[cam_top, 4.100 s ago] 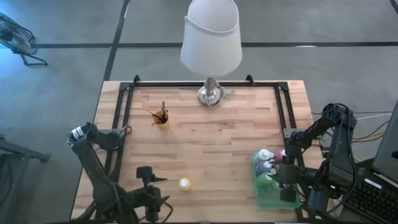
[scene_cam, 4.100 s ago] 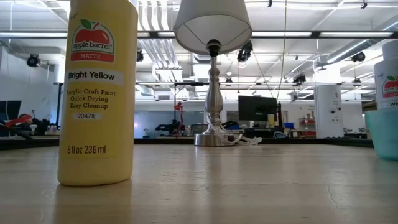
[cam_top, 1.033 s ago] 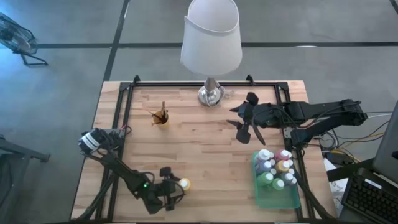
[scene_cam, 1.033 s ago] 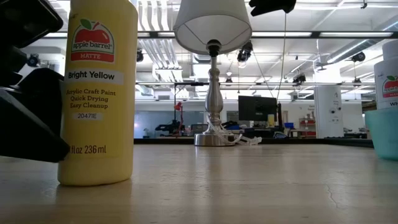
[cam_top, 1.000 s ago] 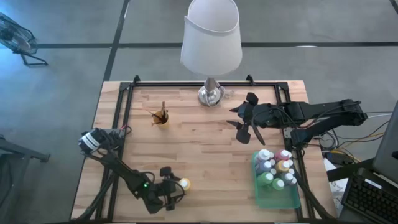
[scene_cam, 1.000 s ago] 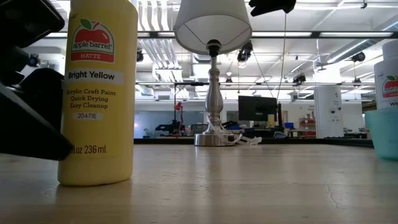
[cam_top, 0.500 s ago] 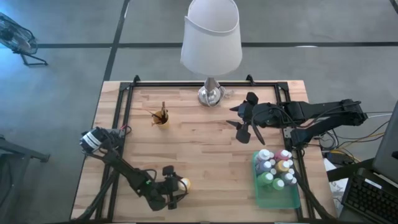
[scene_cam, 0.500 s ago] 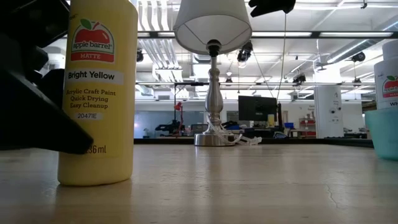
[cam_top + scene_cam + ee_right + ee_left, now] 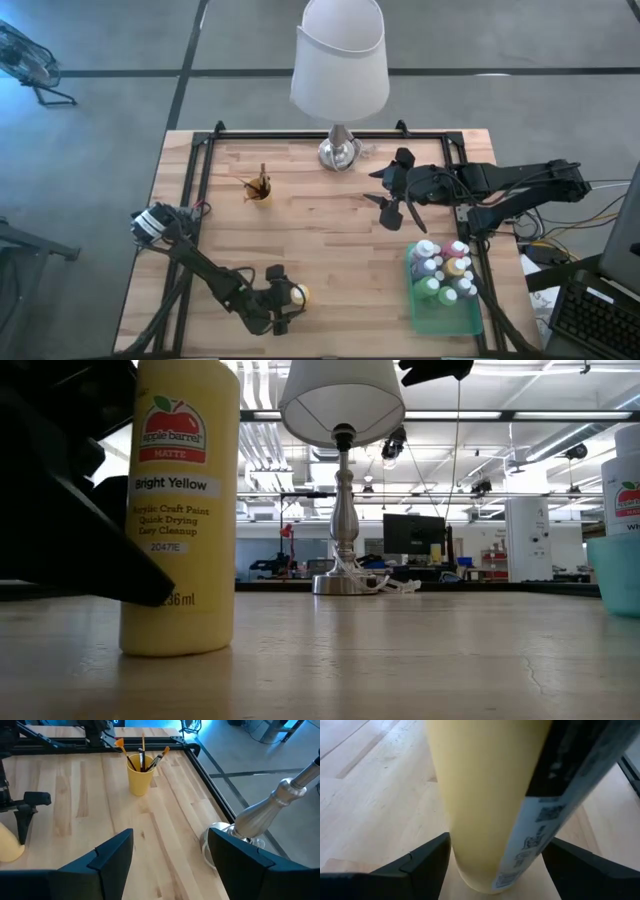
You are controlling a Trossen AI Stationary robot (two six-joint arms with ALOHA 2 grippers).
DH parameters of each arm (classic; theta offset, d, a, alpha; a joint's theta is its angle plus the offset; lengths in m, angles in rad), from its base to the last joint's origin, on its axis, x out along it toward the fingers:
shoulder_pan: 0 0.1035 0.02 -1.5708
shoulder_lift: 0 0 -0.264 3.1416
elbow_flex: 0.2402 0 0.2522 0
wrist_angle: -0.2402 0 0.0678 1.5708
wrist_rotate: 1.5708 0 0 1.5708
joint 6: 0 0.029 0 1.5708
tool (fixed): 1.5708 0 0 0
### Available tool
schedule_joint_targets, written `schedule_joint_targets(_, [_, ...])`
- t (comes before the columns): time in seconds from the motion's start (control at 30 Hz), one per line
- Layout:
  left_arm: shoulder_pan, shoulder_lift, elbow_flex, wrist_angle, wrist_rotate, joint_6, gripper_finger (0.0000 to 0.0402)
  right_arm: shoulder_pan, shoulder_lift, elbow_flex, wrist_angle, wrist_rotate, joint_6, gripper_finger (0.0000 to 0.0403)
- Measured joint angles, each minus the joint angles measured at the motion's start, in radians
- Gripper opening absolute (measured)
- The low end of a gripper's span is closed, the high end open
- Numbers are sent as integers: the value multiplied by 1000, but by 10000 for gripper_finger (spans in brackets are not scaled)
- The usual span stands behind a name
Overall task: Pick & Place Paint Supplies
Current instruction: Put the yellow paint bottle into the green bin
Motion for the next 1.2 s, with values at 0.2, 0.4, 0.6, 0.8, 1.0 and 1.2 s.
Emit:
schedule_joint_targets(0.2, [11, 53, 13, 25, 0, 14, 308, 0, 0, 0, 7, 0, -13, 229])
schedule_joint_targets(0.4, [19, 121, 58, 73, -5, 77, 280, 0, 0, 0, 7, 0, -18, 214])
schedule_joint_targets(0.6, [19, 137, 88, 71, -11, 121, 244, 0, 0, 0, 7, 0, -19, 204])
schedule_joint_targets(0.8, [19, 137, 92, 71, -13, 126, 234, 0, 0, 0, 7, -1, -20, 196])
schedule_joint_targets(1.0, [19, 138, 92, 76, -13, 125, 233, 0, 0, -5, 6, -2, -4, 187])
schedule_joint_targets(1.2, [19, 137, 92, 78, 0, 115, 232, 0, 0, -35, 6, -76, 27, 180])
